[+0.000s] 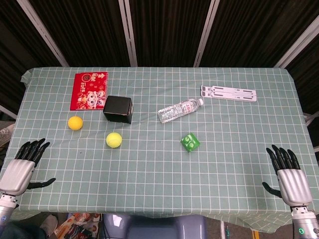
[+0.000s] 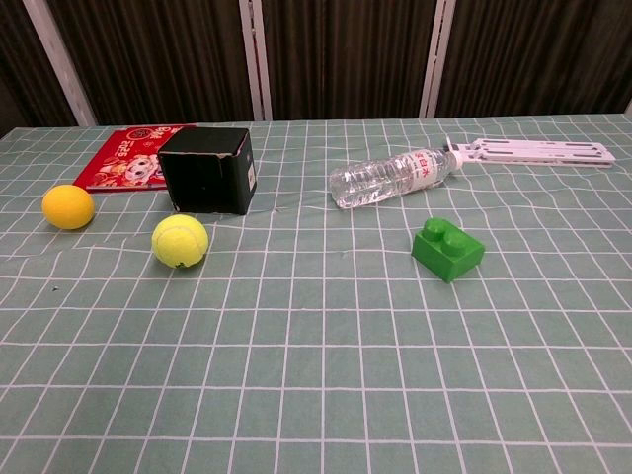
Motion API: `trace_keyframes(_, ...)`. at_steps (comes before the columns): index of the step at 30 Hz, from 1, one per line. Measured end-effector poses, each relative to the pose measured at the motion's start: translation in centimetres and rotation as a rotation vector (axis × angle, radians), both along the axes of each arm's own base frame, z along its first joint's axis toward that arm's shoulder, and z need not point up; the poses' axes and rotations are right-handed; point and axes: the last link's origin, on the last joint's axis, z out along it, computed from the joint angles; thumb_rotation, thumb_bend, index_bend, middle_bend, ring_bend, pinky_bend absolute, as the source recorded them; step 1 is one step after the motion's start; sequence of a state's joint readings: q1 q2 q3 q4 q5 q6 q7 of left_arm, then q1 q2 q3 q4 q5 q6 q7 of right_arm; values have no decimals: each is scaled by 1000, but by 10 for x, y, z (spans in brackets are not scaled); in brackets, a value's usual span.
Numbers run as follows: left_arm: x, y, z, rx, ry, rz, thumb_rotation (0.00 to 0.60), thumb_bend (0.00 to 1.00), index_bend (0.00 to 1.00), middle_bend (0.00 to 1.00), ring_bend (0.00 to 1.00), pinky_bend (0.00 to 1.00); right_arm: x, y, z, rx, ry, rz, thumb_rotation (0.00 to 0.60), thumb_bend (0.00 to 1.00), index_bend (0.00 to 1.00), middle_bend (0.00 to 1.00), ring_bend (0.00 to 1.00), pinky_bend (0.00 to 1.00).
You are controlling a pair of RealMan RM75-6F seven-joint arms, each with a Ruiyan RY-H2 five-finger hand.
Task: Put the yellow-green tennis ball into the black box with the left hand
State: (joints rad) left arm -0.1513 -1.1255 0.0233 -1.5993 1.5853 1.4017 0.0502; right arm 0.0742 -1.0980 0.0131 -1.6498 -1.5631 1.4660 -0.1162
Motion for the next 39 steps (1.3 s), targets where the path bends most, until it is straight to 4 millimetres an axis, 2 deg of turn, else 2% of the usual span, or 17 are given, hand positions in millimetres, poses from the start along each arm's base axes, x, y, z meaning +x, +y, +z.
trace_keyframes(4,1,1,-2,-5,-1,-5,460,44,0,6,0,11,0,0,0,2,1,2,600,209,0,0,0,0)
trace_keyframes(7,2,3,-6,-15,-3,-17,518,45,0,21,3,25,-1,0,2,-5,-5,0,600,209,0,0,0,0)
trace_keyframes(8,3,4,-8,-23,-6,-19,537,47,0,59,24,66,-1,0,2,-7,-9,0,600,209,0,0,0,0)
trace_keyframes(9,4,6,-9,-31,-8,-22,547,50,6,99,49,119,0,0,3,-10,-13,2,600,209,0,0,0,0)
trace_keyframes(10,6,8,-12,-40,-12,-31,566,59,44,198,124,266,1,0,5,-15,-18,7,600,209,0,0,0,0)
trace_keyframes(12,14,14,-19,-59,-27,-64,585,81,111,303,216,419,1,1,6,-16,-22,12,600,209,0,0,0,0)
trace_keyframes(13,17,16,-22,-69,-33,-78,594,117,208,411,318,560,1,1,6,-15,-24,11,600,209,0,0,0,0)
trace_keyframes(14,21,19,-26,-84,-42,-97,599,155,294,497,403,653,1,1,6,-14,-26,10,600,209,0,0,0,0)
trace_keyframes(16,27,24,-32,-107,-51,-117,600,201,380,573,476,723,0,1,6,-9,-29,6,600,209,0,0,0,0)
trace_keyframes(25,51,41,-67,-203,17,-164,600,222,414,620,516,761,3,1,4,21,-42,28,600,209,0,0,0,0)
trace_keyframes(32,77,57,-111,-313,3,-169,600,196,406,599,510,756,1,0,5,32,-59,28,600,209,0,0,0,0)
trace_keyframes(39,100,80,-141,-384,-34,-167,600,283,413,600,510,755,1,1,8,35,-67,37,600,208,0,0,0,0)
